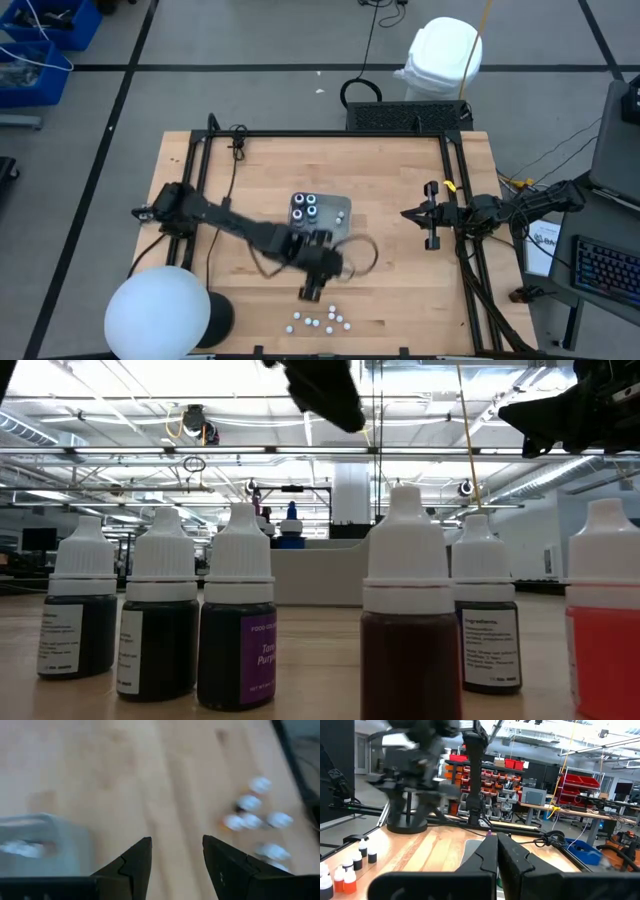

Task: Pick & Place food coloring
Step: Put the small black food coloring bottle into the gray bin

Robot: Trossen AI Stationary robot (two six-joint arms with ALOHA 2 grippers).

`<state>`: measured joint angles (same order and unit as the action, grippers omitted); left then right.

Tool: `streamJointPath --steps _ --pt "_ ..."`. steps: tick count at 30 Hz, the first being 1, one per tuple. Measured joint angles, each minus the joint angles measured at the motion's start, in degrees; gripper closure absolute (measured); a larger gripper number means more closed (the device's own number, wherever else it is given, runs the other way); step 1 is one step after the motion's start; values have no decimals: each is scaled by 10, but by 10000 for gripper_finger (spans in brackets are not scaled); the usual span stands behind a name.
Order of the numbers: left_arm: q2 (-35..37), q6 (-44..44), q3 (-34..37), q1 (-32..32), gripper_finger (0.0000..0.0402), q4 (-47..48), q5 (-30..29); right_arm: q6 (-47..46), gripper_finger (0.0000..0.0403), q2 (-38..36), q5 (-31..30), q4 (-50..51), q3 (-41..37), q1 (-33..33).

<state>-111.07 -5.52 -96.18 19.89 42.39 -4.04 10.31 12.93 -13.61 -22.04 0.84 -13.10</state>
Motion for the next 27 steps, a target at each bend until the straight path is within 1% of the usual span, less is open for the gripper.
streamJointPath --steps 4,7,9,11,19,27 --pt "1 -55 0 47 220 39 -4 0 403 0 0 0 0 0" --pt "-2 -113 0 74 220 82 -28 -1 403 0 0 0 0 0" --pt "-9 -146 0 86 220 88 -36 -2 403 0 0 0 0 0" --pt "-21 -163 0 97 220 94 -33 -2 403 0 0 0 0 0" --pt "-54 -219 0 122 220 85 27 -12 403 0 0 0 0 0" --pt "-74 -257 1 138 220 83 30 -12 403 0 0 1 0 0"
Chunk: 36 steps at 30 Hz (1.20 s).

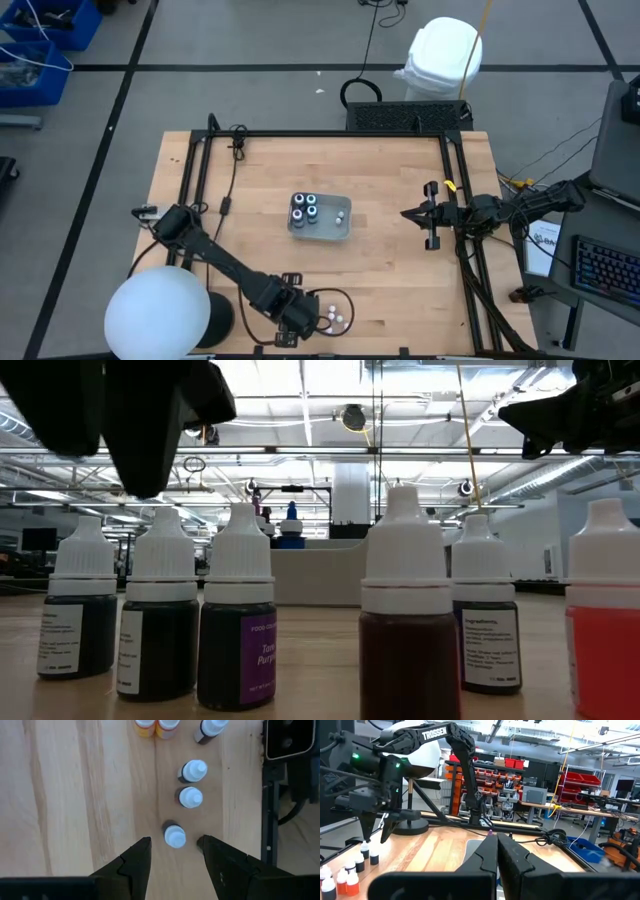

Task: Pick & Place food coloring
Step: Put the small black food coloring bottle into the gray bin

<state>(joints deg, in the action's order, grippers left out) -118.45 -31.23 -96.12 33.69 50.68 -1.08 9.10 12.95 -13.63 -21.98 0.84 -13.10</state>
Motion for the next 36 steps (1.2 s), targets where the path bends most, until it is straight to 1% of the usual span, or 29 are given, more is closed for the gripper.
streamJointPath --steps 7,17,31,36 --pt "-11 -26 -1 5 220 -17 -18 0 403 0 0 1 0 0" --pt "-36 -31 1 8 220 -11 9 0 403 2 0 0 0 0" --pt "-41 -22 1 8 220 -13 -4 0 403 3 0 0 0 0" --pt "-41 -21 14 8 220 -13 0 0 403 3 0 0 0 0"
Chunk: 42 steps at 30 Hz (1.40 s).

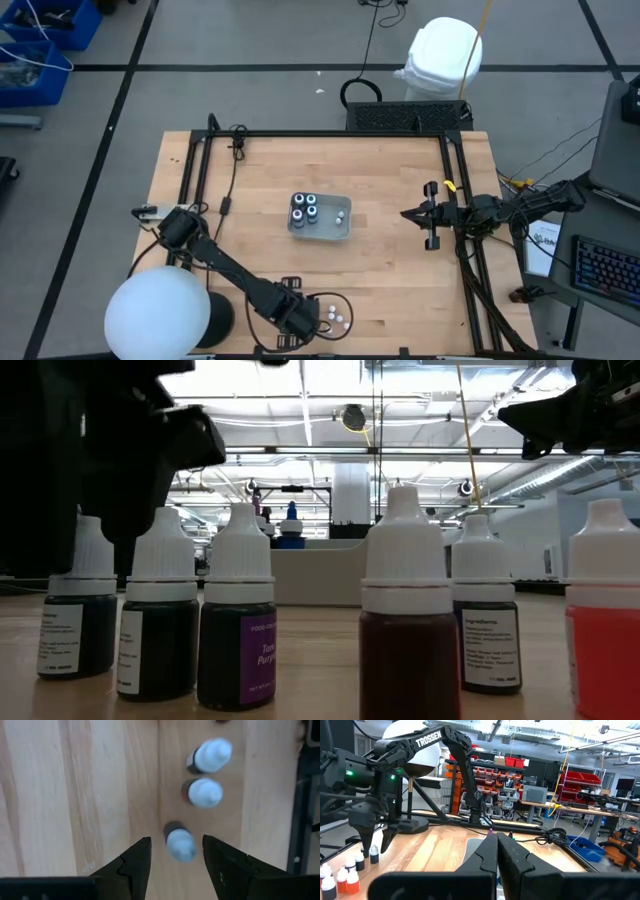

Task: Pick & Place food coloring
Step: Put the small black food coloring bottle into the gray bin

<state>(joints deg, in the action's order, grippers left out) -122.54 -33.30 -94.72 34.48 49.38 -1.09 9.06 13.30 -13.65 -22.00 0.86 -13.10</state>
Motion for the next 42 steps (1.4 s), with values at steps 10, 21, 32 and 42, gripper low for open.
streamJointPath --steps 10,21,32,42 --pt "0 1 31 -5 220 -36 25 0 403 0 0 0 0 0" --pt "0 -2 30 -8 220 -46 53 0 403 0 0 0 0 0" --pt "0 6 26 -21 220 -41 47 0 403 0 0 0 0 0" --pt "0 11 26 -22 222 -27 40 1 403 0 0 0 0 0"
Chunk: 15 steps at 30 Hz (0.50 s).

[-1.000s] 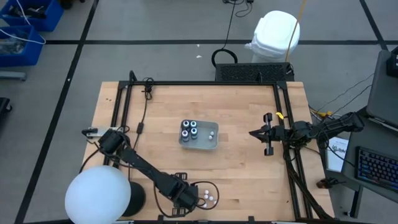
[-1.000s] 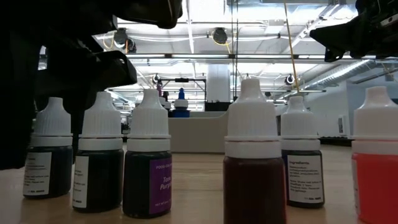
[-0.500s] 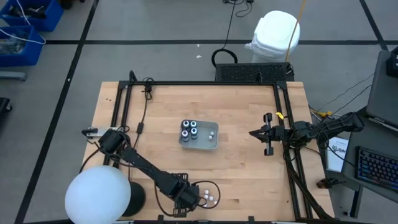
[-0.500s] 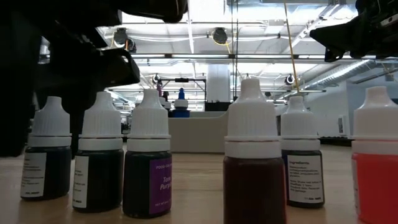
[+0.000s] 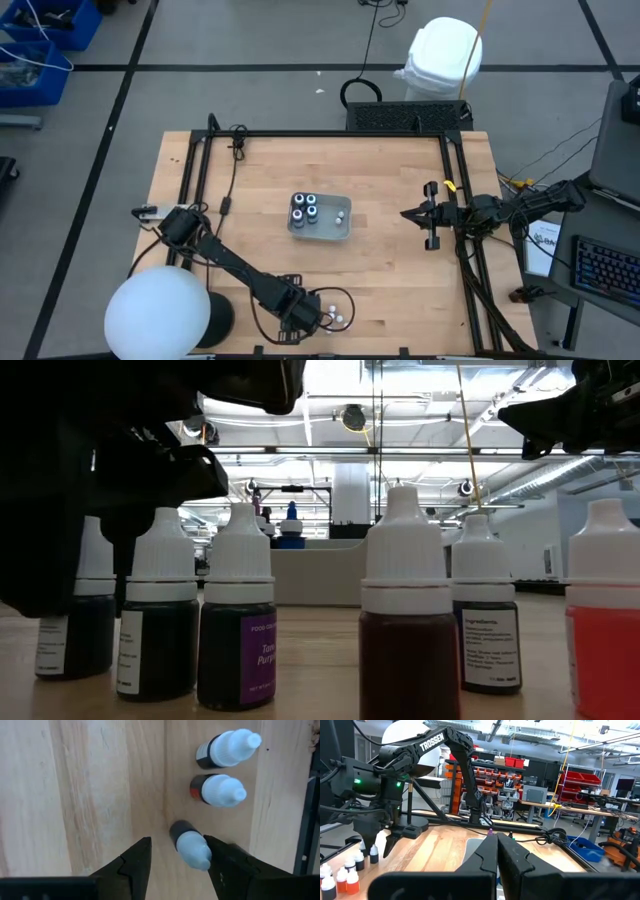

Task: Pick & Place food coloring
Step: Put the small black food coloring bottle into the gray bin

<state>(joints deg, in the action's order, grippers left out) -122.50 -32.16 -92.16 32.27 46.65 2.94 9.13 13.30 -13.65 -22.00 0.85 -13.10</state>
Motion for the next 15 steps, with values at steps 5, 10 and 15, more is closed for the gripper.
streamJointPath --steps 5,10,15 --pt "0 3 0 0 260 -1 0 1 403 0 0 0 0 0" --pt "1 7 0 0 314 -1 -1 1 403 0 0 0 0 0" --pt "1 21 0 -1 331 -2 -4 1 403 0 0 0 0 0"
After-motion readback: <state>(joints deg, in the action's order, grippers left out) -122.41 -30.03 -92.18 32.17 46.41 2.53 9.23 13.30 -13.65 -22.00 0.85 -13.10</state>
